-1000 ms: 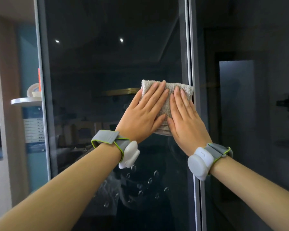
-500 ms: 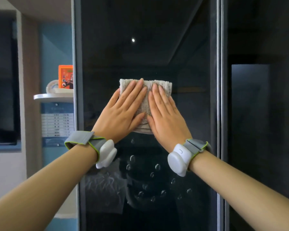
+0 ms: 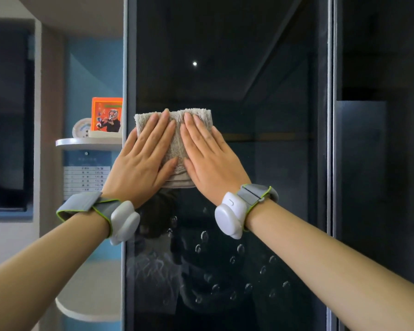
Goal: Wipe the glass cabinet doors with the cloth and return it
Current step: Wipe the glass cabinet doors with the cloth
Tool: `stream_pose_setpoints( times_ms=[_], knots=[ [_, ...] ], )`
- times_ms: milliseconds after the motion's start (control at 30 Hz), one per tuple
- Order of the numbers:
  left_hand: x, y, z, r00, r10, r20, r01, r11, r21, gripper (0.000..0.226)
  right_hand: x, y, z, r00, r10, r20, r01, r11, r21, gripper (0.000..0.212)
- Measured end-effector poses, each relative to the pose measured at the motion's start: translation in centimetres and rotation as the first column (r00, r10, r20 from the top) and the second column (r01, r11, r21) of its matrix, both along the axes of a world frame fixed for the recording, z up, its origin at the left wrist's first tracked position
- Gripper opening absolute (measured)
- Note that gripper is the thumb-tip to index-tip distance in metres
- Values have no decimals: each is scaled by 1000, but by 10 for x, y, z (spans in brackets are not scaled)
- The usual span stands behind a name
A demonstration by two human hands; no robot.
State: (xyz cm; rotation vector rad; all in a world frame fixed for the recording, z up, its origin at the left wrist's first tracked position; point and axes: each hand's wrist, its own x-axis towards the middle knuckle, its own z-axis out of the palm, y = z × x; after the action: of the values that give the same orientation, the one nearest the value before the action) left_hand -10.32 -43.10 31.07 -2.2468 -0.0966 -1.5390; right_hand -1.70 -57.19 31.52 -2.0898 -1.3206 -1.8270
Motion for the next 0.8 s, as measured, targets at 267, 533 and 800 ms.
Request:
stream_pose_setpoints(
  times_ms=[267, 533, 800],
  knots=[
    [30, -41, 39, 997, -77, -13, 78, 994, 71, 60, 27, -39, 26, 999, -43, -32, 47, 992, 117, 58],
    [71, -99, 49, 995, -81, -53, 90, 975, 202, 62, 61, -98, 22, 992, -67, -106, 87, 976, 197, 58],
    [88, -118, 36, 996, -39, -81, 60, 959, 278, 61, 67, -114, -3, 975, -62, -212, 113, 964, 241, 56]
  ],
)
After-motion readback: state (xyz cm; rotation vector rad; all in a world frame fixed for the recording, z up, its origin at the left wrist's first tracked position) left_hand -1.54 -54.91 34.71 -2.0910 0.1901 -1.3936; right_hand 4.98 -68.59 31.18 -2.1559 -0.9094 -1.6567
